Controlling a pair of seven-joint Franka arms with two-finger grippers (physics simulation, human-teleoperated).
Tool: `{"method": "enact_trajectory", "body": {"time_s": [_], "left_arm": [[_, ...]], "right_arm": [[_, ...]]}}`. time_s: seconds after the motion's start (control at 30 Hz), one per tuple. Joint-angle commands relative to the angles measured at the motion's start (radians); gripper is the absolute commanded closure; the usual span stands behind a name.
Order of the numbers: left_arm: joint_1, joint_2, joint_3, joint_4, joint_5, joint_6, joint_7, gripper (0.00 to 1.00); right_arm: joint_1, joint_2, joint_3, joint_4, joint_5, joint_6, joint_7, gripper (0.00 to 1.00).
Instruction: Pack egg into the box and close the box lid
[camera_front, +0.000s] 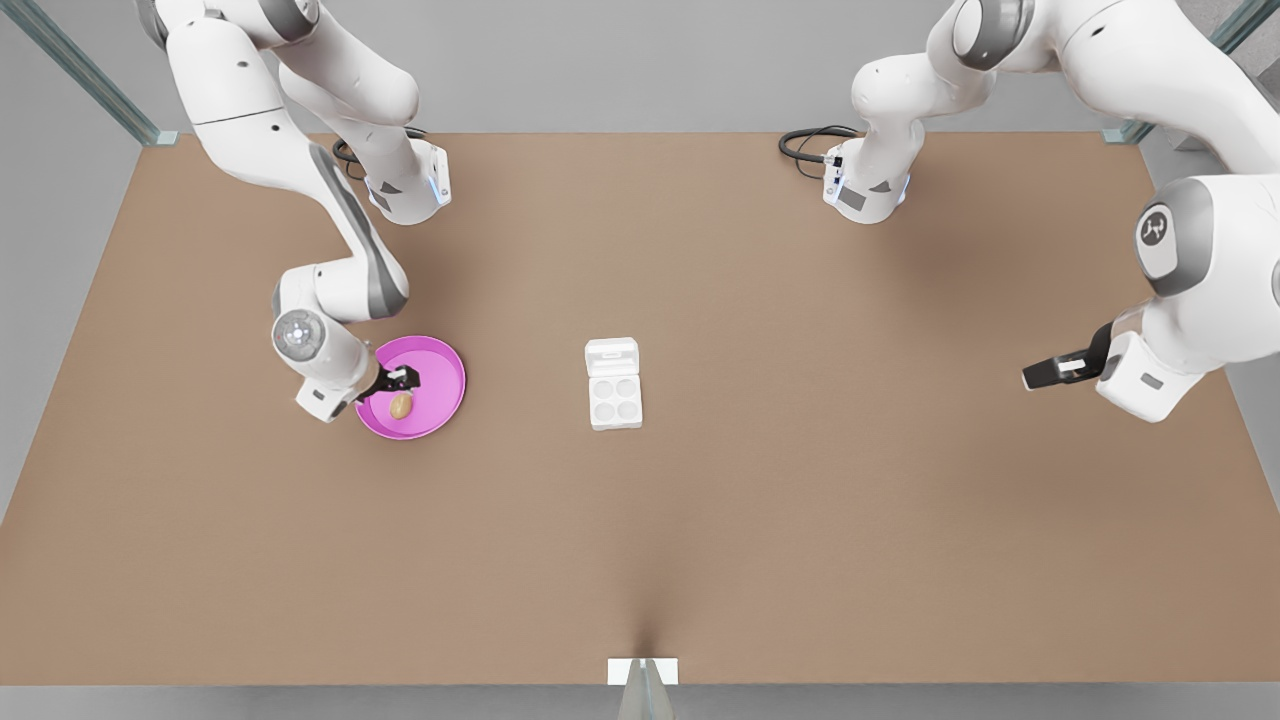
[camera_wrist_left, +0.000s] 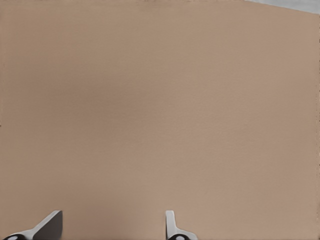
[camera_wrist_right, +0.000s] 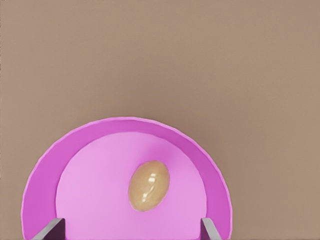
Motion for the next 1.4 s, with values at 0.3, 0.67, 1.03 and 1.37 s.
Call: {"method": "enact_trajectory", "body": {"time_s": [0.3, 0.67, 1.03, 1.37], "left_arm": [[-0.002, -0.005, -0.002, 0.001, 0.002, 0.023, -0.083, 0.0], [-0.018, -0.005, -0.005, 0.021, 0.002, 0.02, -0.084, 0.0], [-0.016, -0.008, -0.008, 0.021, 0.003, 0.017, -0.086, 0.0], [-0.018, -0.129, -0.091, 0.026, -0.003, -0.164, -0.08, 0.0]], "right_arm": [[-0.024, 0.046, -0.001, -0.015, 0.003, 0.135, 0.436, 0.0], [-0.009, 0.1, -0.011, -0.05, -0.014, 0.151, 0.437, 0.0], [-0.019, 0.151, -0.017, -0.047, -0.113, 0.161, 0.399, 0.0], [-0.019, 0.172, -0.038, -0.041, -0.126, 0.183, 0.397, 0.0]]}}
